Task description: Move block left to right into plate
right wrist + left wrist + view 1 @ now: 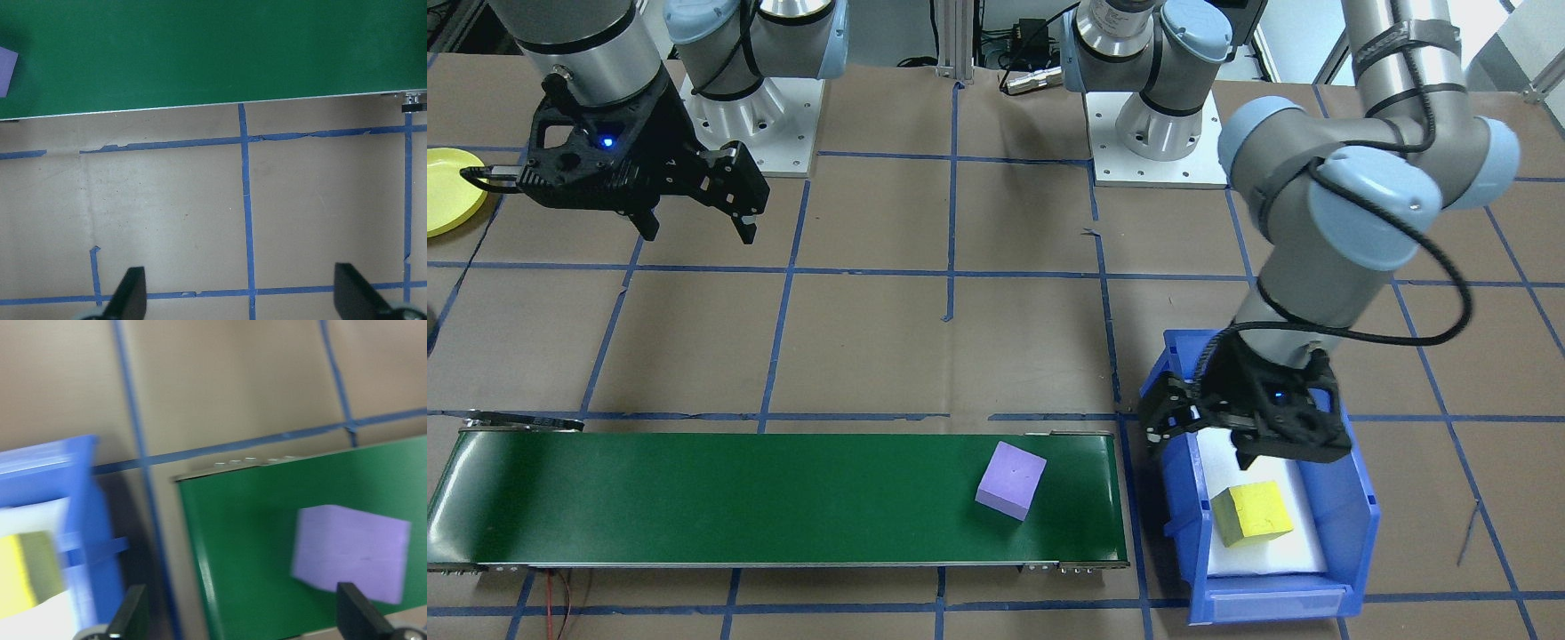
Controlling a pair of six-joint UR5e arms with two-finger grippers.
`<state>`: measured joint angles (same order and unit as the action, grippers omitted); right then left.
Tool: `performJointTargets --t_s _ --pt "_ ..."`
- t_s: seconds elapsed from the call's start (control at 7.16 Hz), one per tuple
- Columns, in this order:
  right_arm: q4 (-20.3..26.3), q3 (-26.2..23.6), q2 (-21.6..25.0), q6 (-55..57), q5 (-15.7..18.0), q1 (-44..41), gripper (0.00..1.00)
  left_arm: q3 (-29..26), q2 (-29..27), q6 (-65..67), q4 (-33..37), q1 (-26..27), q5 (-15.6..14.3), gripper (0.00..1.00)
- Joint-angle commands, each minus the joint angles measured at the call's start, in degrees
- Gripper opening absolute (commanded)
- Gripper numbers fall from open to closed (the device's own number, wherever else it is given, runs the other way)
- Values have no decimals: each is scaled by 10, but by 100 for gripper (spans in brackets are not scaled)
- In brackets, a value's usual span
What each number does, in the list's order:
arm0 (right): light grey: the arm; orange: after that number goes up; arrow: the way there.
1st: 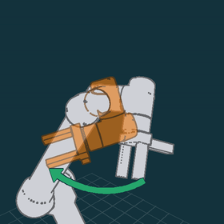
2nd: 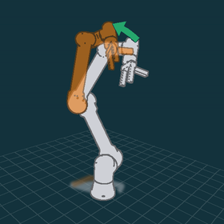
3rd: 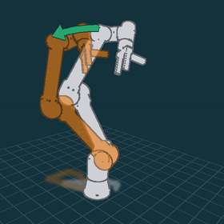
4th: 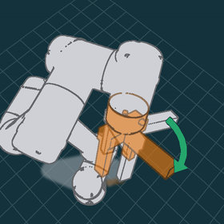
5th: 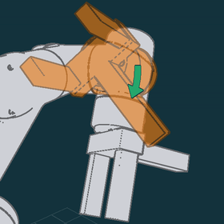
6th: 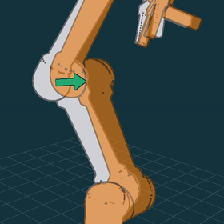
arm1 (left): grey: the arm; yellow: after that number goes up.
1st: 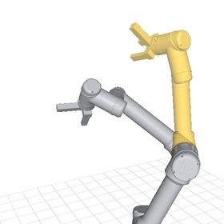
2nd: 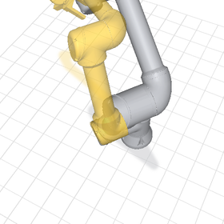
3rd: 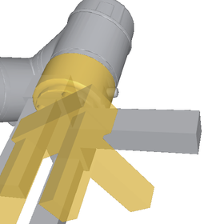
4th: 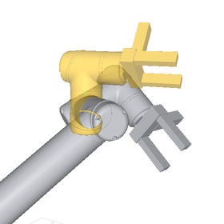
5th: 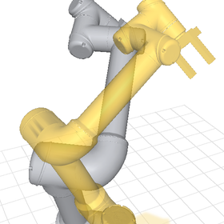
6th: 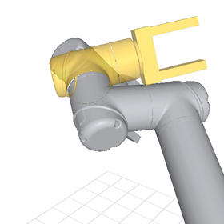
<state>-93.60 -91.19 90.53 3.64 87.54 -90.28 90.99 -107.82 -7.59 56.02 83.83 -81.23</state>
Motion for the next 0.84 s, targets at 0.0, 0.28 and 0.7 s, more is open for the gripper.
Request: performJointTargets --t_s 0.0,0.28,0.7 --pt "0 -1 0 1 0 -1 100 13 -5 -22 7 -69 13 100" --pt "0 -1 0 1 0 -1 100 4 -50 25 -2 -72 7 100" --pt "0 -5 0 1 0 0 100 -1 -103 38 -58 -72 -10 100"
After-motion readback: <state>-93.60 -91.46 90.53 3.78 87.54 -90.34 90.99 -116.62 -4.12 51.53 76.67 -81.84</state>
